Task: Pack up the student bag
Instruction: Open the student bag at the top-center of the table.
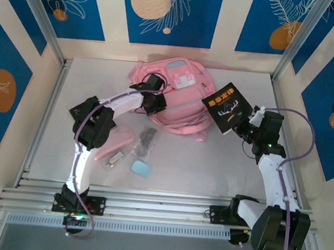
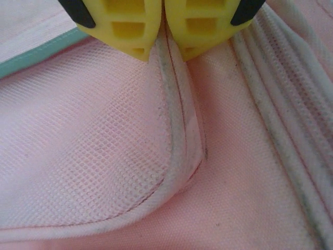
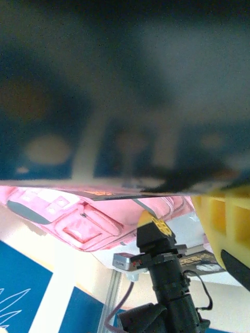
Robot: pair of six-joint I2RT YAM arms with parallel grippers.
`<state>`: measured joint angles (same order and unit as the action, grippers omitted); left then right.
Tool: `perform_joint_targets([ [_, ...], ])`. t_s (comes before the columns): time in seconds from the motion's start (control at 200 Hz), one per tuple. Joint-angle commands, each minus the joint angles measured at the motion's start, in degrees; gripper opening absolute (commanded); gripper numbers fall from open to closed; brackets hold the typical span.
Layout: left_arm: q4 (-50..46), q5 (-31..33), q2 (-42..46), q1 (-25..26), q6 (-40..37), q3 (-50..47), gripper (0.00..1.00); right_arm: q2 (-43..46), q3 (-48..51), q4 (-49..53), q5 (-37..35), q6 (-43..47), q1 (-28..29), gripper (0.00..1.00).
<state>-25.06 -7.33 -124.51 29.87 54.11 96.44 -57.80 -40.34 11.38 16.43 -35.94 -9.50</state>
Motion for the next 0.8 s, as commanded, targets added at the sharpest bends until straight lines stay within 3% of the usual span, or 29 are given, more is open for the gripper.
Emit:
perform_joint_targets([
  [0.0,8.8,-8.04,5.04,-0.2,8.84,-0.48,0.0,4.28,-1.23,-0.6,-3.04,2.45,-2.1,0.0],
  [0.265,22.12,-13.66,8.13,-1.82,21.51,-0.23,0.0,8.08,-0.05,0.88,-6.04,2.03,-4.3,0.0],
  [0.66,31.17,-12.33,11.43,-3.77,28.58,-0.21,0.0,14.03,1.77,3.15,-14.5,1.26,-4.43,0.0],
  [0.79,32.72,-11.49,11.7,-3.85,29.4,-0.12,0.0,13.09,2.16,2.29,-11.17,0.11,-4.74,0.0],
])
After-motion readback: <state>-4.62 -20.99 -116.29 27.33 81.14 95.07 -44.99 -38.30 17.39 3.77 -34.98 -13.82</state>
